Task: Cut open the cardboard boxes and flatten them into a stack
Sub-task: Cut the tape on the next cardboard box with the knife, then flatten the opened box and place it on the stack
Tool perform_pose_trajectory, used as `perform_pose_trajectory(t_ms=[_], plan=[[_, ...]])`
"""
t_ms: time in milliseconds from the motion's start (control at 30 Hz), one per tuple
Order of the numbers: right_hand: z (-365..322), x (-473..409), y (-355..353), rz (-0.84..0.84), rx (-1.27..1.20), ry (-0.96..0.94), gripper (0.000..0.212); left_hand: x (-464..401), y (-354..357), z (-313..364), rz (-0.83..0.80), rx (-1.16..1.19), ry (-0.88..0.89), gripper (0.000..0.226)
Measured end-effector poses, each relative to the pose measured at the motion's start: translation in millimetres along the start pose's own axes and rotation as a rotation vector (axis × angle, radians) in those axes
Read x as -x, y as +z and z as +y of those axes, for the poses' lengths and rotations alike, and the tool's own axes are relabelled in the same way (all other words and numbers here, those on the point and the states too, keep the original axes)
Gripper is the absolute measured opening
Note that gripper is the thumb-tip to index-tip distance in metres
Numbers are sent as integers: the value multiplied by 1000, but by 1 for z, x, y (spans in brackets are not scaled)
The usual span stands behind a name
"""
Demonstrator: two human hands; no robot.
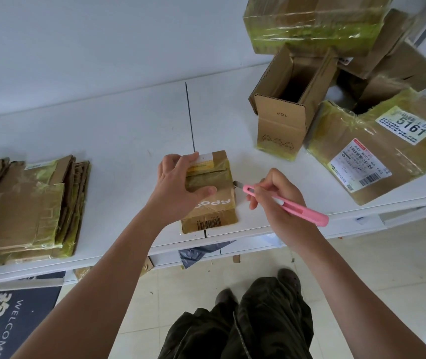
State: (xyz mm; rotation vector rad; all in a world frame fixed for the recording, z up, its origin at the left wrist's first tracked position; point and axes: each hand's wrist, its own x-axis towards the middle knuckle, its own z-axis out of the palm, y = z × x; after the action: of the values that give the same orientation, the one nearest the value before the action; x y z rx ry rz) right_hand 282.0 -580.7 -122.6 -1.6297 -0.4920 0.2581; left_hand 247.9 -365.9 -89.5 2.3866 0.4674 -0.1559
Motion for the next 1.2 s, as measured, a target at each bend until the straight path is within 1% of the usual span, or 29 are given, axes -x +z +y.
perform_pose_trajectory(t_ms=[67,100,167,233,300,333,400,433,467,500,533,567,600,633,667,700,733,767,833,900,1000,1100,1200], plan=[[-3,-2,-7,12,16,-17,16,1,-2,3,22,6,-33,83],[-4,-4,-11,53,39,-19,15,1,-4,5,33,0,-59,88],[-1,-10,-20,135,171,-33,12,1,-9,6,45,-35,-108,101],[12,-18,-26,110,485,-107,11,5,-13,6,50,-46,-138,104],[32,-29,-26,1,863,-218,7,10,-14,5,73,-18,-151,92],[39,-34,-25,-50,1009,-202,5,11,-15,5,98,8,-165,85],[45,-42,-21,-158,1190,-40,31,14,-17,2,167,83,-208,73],[45,-44,-18,-196,1229,22,44,14,-18,1,199,121,-226,68],[44,-45,-15,-202,1231,39,54,15,-19,-2,219,151,-237,63],[38,-44,-11,-174,1187,23,60,16,-21,-4,232,173,-243,60],[31,-41,-4,-105,1078,-11,58,18,-22,-7,244,192,-246,57],[21,-38,7,-34,893,-32,50,20,-23,-8,262,211,-246,55],[10,-36,19,-13,664,-4,42,22,-23,-10,281,231,-244,53],[-3,-36,32,-52,425,66,41,24,-24,-10,305,249,-239,50],[-14,-37,46,-131,221,149,44,26,-25,-10,327,265,-222,47],[-22,-38,58,-203,101,195,48,27,-28,-10,344,278,-192,42],[-27,-41,68,-236,58,182,51,28,-32,-10,351,293,-157,37],[-32,-44,75,-225,54,129,53,29,-37,-11,356,310,-120,33],[-35,-51,83,-149,23,37,52,30,-49,-15,367,349,-69,32],[-31,-55,89,-132,-35,58,54,32,-58,-20,349,366,-63,35],[-19,-56,101,-121,-3,89,59,33,-57,-30,315,265,-98,39],[-12,-58,113,-51,11,111,61,32,-50,-36,347,275,-157,42],[-10,-60,117,-21,14,131,63,35,-44,-39,379,241,-186,39]])
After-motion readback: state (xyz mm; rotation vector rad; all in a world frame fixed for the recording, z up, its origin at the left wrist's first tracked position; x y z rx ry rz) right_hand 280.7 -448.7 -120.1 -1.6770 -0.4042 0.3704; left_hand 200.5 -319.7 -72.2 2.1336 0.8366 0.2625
